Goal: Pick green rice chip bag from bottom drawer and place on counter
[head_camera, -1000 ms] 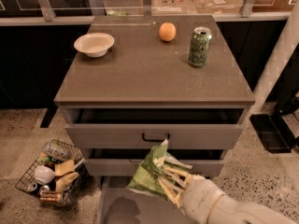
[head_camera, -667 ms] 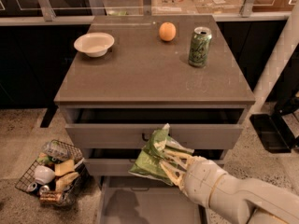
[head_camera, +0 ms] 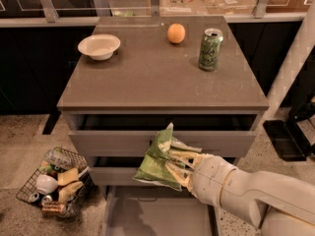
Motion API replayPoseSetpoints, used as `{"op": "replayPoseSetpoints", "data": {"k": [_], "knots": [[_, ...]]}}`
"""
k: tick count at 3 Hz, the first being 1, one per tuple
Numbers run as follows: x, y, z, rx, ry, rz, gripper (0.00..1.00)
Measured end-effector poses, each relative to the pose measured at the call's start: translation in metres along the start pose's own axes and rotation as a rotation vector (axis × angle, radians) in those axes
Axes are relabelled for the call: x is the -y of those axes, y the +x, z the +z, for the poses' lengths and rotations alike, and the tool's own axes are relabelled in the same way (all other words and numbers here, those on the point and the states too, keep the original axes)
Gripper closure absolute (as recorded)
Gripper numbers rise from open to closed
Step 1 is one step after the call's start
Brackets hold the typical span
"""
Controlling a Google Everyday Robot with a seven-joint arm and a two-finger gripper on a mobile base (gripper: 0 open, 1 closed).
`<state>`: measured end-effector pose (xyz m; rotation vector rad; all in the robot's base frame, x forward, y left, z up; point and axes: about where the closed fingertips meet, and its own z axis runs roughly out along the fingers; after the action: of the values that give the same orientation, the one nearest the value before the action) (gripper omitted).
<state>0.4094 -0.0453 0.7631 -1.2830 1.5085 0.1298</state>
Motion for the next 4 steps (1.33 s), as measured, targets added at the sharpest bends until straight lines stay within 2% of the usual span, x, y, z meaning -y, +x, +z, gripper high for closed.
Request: {"op": "replayPoseSetpoints", "data": {"k": [1, 2, 3, 4], "knots": [[0.000, -0.001, 0.000, 0.000, -0.001, -0.001, 1.00], [-0.002, -0.029, -0.003, 0.001, 0.001, -0.035, 1.00], [0.006, -0.067, -0.002, -0.004, 0.010, -0.099, 1.00], [0.028, -0.096, 0.009, -0.003, 0.017, -0.124, 1.00]]}}
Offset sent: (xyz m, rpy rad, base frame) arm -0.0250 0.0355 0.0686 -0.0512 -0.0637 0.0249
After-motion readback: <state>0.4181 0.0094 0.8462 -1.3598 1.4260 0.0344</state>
